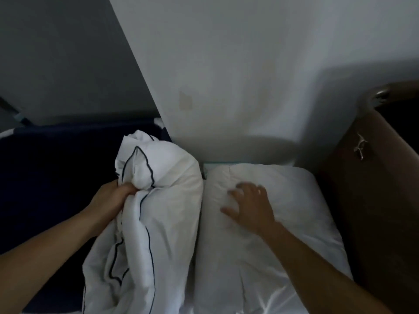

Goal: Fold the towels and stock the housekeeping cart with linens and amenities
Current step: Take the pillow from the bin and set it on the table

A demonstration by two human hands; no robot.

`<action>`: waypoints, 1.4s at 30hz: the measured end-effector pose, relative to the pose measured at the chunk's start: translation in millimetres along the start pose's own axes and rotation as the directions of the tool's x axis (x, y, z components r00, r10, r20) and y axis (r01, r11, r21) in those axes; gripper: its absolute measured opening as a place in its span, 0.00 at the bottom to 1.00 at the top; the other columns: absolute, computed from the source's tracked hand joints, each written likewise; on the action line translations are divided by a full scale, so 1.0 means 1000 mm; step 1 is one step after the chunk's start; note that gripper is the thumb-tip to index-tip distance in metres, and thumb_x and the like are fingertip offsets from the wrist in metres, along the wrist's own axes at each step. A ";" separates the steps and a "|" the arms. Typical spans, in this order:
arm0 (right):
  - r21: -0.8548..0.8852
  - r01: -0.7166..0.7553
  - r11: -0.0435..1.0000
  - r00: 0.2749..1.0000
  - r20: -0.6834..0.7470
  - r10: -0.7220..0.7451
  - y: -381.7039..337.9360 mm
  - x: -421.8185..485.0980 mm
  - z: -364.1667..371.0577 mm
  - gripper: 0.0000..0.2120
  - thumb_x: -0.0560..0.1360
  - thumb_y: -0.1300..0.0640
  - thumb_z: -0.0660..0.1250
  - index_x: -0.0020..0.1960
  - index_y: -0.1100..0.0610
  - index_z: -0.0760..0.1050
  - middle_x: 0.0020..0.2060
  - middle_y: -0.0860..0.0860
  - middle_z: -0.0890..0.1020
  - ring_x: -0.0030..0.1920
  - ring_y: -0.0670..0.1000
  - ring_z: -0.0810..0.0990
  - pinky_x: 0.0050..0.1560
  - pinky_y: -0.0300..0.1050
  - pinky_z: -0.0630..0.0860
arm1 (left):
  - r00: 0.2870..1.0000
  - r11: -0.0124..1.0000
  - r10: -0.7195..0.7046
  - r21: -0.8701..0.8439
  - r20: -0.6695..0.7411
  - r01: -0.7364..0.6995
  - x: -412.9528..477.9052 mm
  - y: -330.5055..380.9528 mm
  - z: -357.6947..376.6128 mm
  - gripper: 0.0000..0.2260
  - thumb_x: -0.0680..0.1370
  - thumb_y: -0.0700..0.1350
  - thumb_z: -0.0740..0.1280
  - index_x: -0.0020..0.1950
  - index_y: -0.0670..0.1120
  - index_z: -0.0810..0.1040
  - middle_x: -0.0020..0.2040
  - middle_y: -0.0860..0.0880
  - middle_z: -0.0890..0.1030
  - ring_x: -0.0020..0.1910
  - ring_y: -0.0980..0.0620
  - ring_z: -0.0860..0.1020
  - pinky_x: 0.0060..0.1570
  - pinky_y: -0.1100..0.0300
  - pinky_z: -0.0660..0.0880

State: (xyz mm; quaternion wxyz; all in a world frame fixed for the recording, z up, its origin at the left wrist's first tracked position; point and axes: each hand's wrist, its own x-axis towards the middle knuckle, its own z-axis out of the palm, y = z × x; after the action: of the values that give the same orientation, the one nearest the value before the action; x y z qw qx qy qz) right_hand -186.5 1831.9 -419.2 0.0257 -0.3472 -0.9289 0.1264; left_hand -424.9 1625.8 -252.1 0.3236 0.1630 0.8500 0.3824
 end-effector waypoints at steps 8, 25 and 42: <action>0.104 -0.089 0.991 0.954 0.294 0.055 0.023 0.094 -0.010 0.54 0.63 0.23 0.67 0.80 0.47 0.53 0.73 0.52 0.69 0.72 0.55 0.68 0.70 0.50 0.62 | 0.995 0.995 0.004 -0.096 -0.100 -0.014 0.014 -0.012 0.000 0.04 0.75 0.49 0.69 0.48 0.55 0.82 0.38 0.55 0.85 0.37 0.56 0.82 0.32 0.61 0.73; 0.179 -0.258 0.949 0.963 0.130 0.237 -0.012 0.069 0.032 0.39 0.72 0.35 0.69 0.75 0.53 0.64 0.70 0.58 0.70 0.71 0.58 0.67 0.70 0.51 0.63 | 0.996 0.993 0.088 -0.078 -0.021 -0.090 -0.013 0.008 0.028 0.13 0.76 0.49 0.70 0.60 0.52 0.81 0.50 0.53 0.85 0.50 0.53 0.83 0.49 0.56 0.79; 0.714 -0.395 0.578 0.913 0.236 0.332 0.025 -0.145 -0.129 0.51 0.64 0.41 0.80 0.78 0.53 0.57 0.70 0.44 0.70 0.70 0.47 0.69 0.63 0.40 0.72 | 0.857 0.927 0.241 0.154 0.455 -0.342 -0.086 0.071 0.194 0.22 0.75 0.65 0.66 0.52 0.47 0.81 0.49 0.49 0.84 0.47 0.51 0.81 0.54 0.54 0.77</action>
State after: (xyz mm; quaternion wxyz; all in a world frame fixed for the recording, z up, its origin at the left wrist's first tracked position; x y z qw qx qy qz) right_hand -43.2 1783.4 -295.4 0.1043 -0.4830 -0.7023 0.5125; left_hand -228.5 1733.1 -258.4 0.4190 0.4065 0.7615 0.2815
